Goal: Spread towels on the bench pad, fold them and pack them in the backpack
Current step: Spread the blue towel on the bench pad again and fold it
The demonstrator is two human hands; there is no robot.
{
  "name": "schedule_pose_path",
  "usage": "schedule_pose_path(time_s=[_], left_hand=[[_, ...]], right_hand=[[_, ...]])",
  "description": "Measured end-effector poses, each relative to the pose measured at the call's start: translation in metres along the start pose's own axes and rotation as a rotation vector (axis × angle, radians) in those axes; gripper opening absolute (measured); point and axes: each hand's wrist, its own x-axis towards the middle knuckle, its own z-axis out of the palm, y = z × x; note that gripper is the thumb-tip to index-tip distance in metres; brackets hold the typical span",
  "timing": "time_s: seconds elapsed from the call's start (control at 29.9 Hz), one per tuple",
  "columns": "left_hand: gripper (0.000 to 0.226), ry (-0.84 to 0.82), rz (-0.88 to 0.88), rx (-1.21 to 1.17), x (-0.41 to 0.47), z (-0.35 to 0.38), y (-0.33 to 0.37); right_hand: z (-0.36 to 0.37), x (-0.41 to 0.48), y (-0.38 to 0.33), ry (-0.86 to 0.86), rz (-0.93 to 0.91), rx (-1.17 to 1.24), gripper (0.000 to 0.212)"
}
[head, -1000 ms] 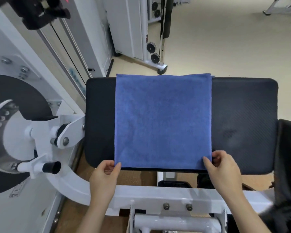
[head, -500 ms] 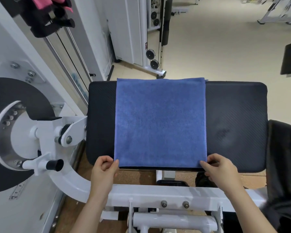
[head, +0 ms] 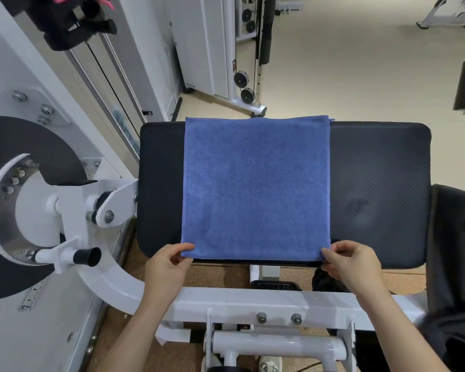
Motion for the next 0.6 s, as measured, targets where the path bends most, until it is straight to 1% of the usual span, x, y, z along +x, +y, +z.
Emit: schedule_pose_path(time_s=[0.07, 0.13, 0.2, 0.23, 0.27, 0.3, 0.33, 0.37, 0.43, 0.5, 0.57, 0.6], left_hand=[[0.025, 0.029, 0.055, 0.066, 0.001, 0.002, 0.000], [0.023, 0.043, 0.127, 0.123, 0.002, 0.002, -0.002], [0.020, 0.055, 0.173, 0.183, 0.004, 0.000, -0.005], [0.019, 0.074, 0.191, 0.234, 0.005, -0.001, -0.006], [0.019, 0.103, 0.227, 0.304, 0.006, -0.002, -0.006], [0.020, 0.128, 0.284, 0.387, 0.007, -0.004, -0.005], [0.021, 0.146, 0.357, 0.473, 0.007, -0.004, -0.005], [0.024, 0.153, 0.427, 0.557, 0.007, -0.004, -0.003], [0.032, 0.154, 0.548, 0.711, 0.006, -0.003, -0.001], [0.042, 0.142, 0.661, 0.823, 0.007, -0.003, -0.002], [0.050, 0.100, 0.788, 0.855, 0.010, -0.006, -0.004], [0.049, 0.074, 0.847, 0.848, 0.013, -0.007, -0.005]], right_hand=[[0.001, 0.001, 0.003, 0.030, -0.016, 0.005, 0.012], [0.001, 0.000, 0.005, 0.033, -0.023, 0.041, 0.020], [0.001, -0.004, 0.010, 0.019, -0.084, 0.005, 0.024], [0.001, -0.007, 0.011, 0.023, -0.166, -0.090, 0.023], [0.001, -0.008, 0.014, 0.057, -0.278, -0.234, 0.019], [0.001, -0.010, 0.014, 0.125, -0.401, -0.399, 0.016], [0.003, -0.012, 0.014, 0.201, -0.516, -0.532, 0.020], [0.006, -0.012, 0.014, 0.235, -0.614, -0.606, 0.028], [0.018, -0.011, 0.012, 0.204, -0.788, -0.651, 0.041], [0.037, -0.015, 0.010, 0.107, -0.949, -0.724, 0.049], [0.057, -0.020, 0.007, -0.005, -1.025, -0.831, 0.058], [0.064, -0.022, 0.006, -0.045, -1.033, -0.884, 0.062]])
